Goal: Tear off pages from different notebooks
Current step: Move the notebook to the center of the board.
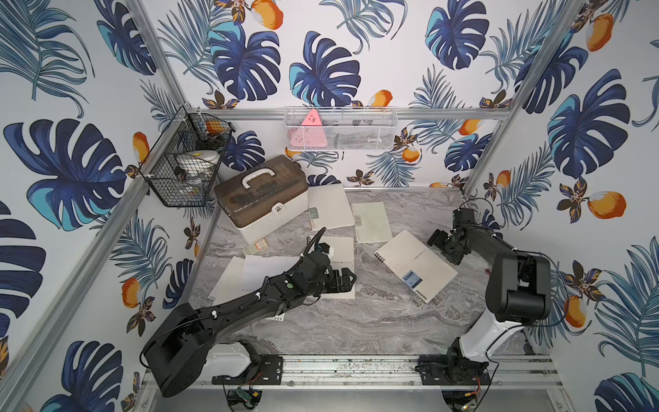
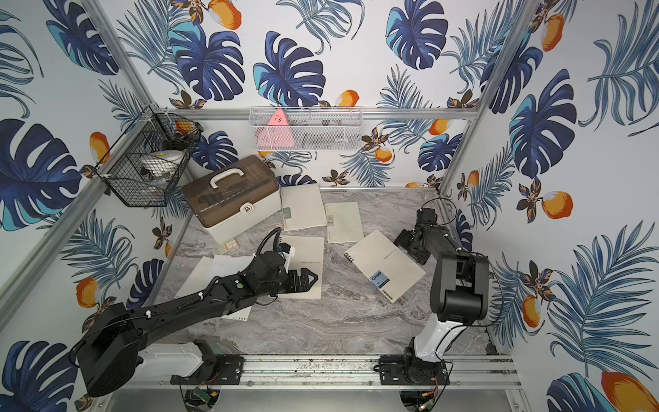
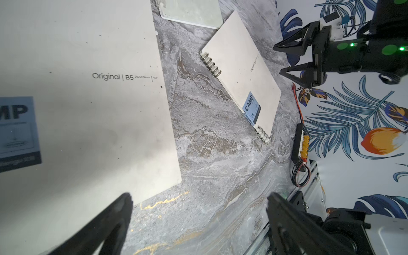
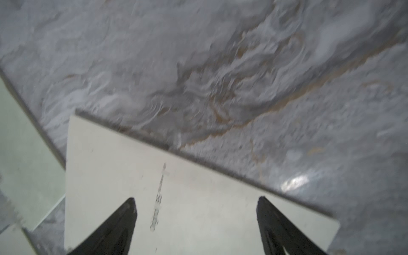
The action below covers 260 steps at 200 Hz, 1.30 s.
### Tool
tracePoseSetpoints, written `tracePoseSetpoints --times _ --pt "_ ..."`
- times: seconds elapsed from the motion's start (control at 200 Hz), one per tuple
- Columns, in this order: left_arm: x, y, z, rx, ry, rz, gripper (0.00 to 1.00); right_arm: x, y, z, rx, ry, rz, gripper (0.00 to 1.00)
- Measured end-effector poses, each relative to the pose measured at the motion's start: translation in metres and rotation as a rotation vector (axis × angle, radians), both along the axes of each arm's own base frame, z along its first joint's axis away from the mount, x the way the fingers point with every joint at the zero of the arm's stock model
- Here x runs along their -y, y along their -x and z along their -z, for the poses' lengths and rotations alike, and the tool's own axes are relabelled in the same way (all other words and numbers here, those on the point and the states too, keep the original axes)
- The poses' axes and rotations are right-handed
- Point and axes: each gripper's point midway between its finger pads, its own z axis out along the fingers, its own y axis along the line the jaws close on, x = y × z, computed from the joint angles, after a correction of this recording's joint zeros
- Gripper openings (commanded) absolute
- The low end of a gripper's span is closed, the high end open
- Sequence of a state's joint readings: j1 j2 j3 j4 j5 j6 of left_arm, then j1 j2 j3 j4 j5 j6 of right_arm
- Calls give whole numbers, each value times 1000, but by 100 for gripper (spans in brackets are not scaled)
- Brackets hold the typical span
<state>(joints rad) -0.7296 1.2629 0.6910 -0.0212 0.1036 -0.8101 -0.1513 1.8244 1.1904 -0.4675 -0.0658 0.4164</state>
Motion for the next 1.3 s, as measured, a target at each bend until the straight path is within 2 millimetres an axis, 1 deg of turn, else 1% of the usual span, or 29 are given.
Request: tracePoseSetpoints --times 0.08,0.13,0.165,0.24,0.275,0.325,0.36,0.385,0.42,0.435,0.49,0.565,0.646,0.726,0.826,0.851,0.931,0.981,1.201,1.301 --pt "-5 1 0 0 -14 -14 99 1 -17 20 -33 6 -65 85" --pt "-8 1 1 -2 -26 -22 99 -4 -33 20 5 -24 -96 83" --pt "-10 2 1 -5 -33 -24 99 -5 -40 19 26 -21 -123 82" --pt "-12 2 -1 -1 -36 -30 99 -14 -39 19 39 -39 -159 82" --pt "-13 2 -2 3 -38 -35 99 -22 -33 18 37 -44 -182 82" --pt "-14 2 -3 8 -40 -38 99 -42 -19 17 18 -71 -225 82" --pt "-15 1 -3 9 -40 -40 99 -52 -9 17 5 -77 -245 82" --pt "-15 1 -3 8 -42 -41 99 -61 0 17 -12 -96 -261 82" --pt "-15 1 -2 5 -44 -41 99 -70 11 17 -23 -108 -271 81" --pt "-15 1 -1 3 -46 -42 99 -74 19 18 -34 -113 -276 81" --pt "-14 0 3 -5 -53 -42 99 -87 43 18 -73 -127 -285 81" --pt "-11 -1 9 -19 -55 -35 99 -103 68 18 -114 -133 -296 81" --pt "-6 -2 15 -37 -48 -20 99 -121 88 19 -136 -140 -327 79" --pt "1 -4 18 -47 -28 -10 99 -133 104 18 -151 -149 -342 73" --pt "10 -5 21 -61 -1 1 99 -144 115 19 -158 -154 -357 64" --pt "12 -6 21 -61 2 5 99 -146 116 19 -159 -158 -356 60" --pt "20 -7 21 -62 12 19 99 -149 122 18 -160 -168 -362 51" --pt "26 -8 22 -64 19 32 99 -151 124 18 -158 -181 -360 48" --pt "39 -11 39 -95 23 40 99 -163 123 13 -122 -248 -374 47" --pt "43 -8 47 -116 20 52 99 -167 121 10 -112 -267 -381 51"
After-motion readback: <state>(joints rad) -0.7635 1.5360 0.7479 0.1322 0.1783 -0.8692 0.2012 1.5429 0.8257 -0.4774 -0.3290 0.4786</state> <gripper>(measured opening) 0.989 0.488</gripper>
